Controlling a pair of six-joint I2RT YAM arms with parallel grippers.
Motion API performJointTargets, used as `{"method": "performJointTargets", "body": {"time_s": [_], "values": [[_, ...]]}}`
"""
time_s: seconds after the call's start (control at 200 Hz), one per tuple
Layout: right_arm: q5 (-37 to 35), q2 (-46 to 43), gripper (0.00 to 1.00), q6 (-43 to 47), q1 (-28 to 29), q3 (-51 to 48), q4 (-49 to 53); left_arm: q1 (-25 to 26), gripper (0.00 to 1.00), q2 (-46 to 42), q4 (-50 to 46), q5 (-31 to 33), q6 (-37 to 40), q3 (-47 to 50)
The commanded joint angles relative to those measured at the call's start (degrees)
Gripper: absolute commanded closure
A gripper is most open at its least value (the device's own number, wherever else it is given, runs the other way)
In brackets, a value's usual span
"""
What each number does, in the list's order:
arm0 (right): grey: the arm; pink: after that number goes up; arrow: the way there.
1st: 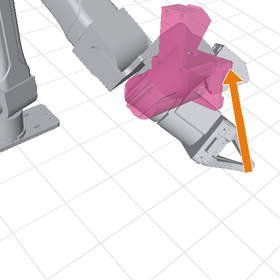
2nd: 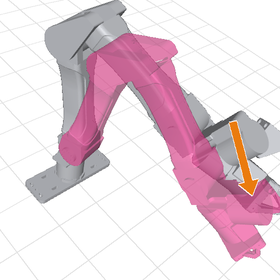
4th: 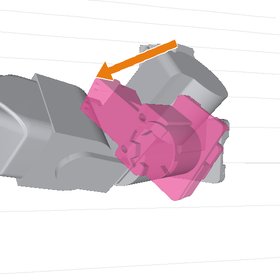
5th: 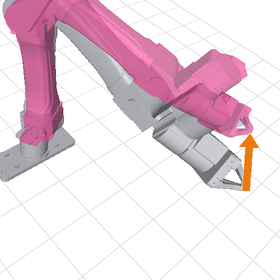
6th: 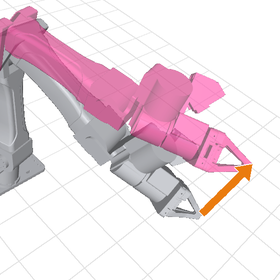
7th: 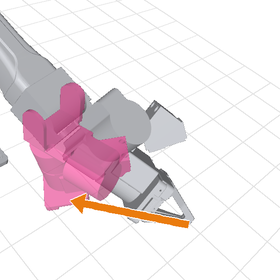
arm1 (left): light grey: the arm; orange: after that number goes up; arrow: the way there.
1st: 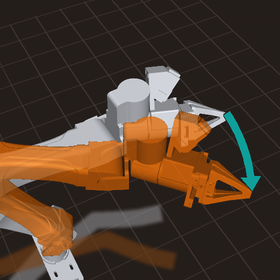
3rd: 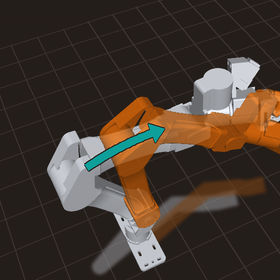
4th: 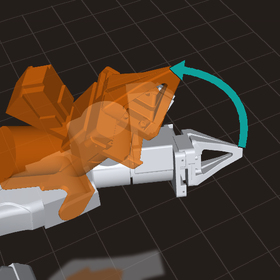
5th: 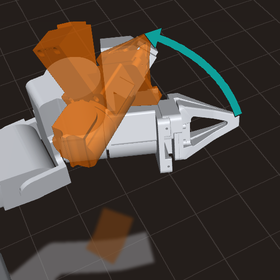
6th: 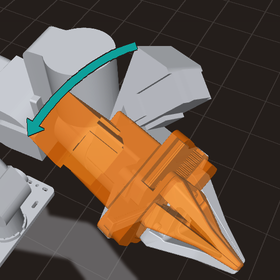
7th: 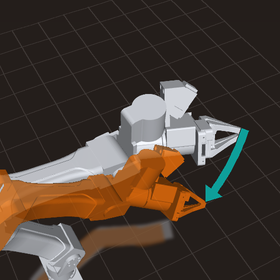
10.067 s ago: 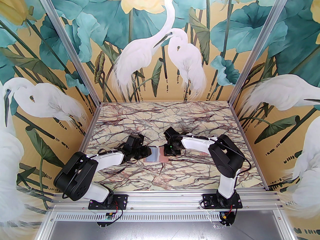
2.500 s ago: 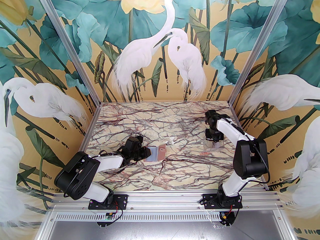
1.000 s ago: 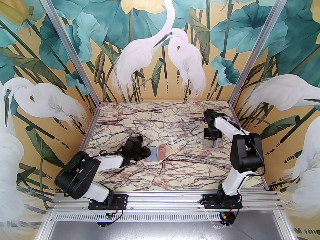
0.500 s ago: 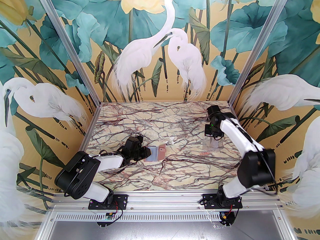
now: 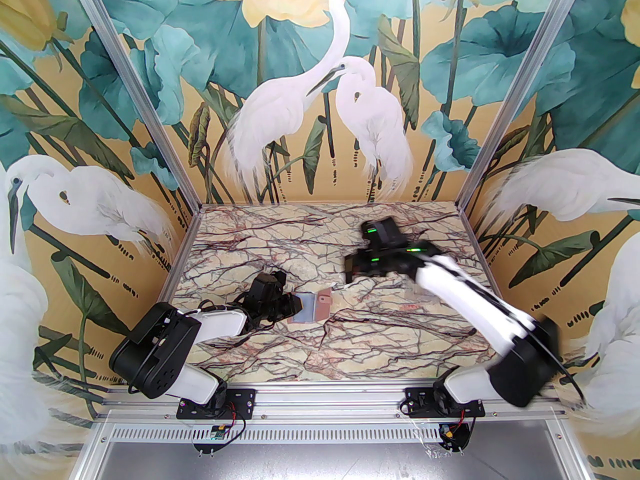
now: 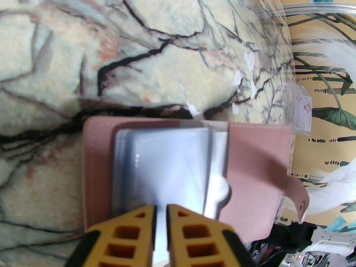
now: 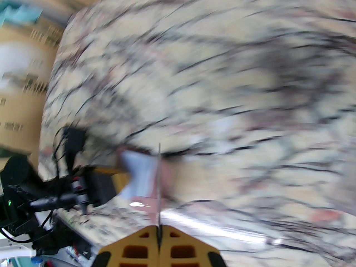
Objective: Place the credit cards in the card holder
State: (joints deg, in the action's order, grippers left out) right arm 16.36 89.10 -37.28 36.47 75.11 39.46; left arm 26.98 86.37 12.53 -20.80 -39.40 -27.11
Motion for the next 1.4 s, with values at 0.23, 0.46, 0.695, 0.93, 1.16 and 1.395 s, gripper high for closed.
{"method": "performJointTargets", "body": {"time_s": [0.23, 0.46, 0.695, 0.93, 1.16, 1.395], "values": [[0.10, 11.61, 1.00, -10.87, 6.78, 3.88, -9.19, -0.35, 0.83, 2.07, -3.05, 1.24, 0.01, 1.10], [0.37, 12.06, 1.00, -13.63, 7.71, -1.82, -12.89, -0.35, 0.83, 2.36, -2.95, 1.10, -0.08, 1.05], [1.32, 11.19, 1.00, -15.40, 7.74, -9.81, -16.84, -0.35, 0.83, 2.33, -2.90, 1.11, -0.07, 1.07], [1.13, 10.30, 1.00, -17.31, 7.74, -15.41, -23.07, -0.44, 0.83, 1.70, -2.99, 1.20, -0.12, 1.37], [3.07, 10.23, 1.00, -18.63, 7.65, -21.08, -31.75, -0.44, 0.83, 1.58, -3.11, 1.34, -0.24, 1.37], [3.71, 10.32, 1.00, -18.71, 7.35, -24.06, -34.74, -0.44, 0.80, -3.09, -7.73, 2.69, 0.23, 0.31]]}}
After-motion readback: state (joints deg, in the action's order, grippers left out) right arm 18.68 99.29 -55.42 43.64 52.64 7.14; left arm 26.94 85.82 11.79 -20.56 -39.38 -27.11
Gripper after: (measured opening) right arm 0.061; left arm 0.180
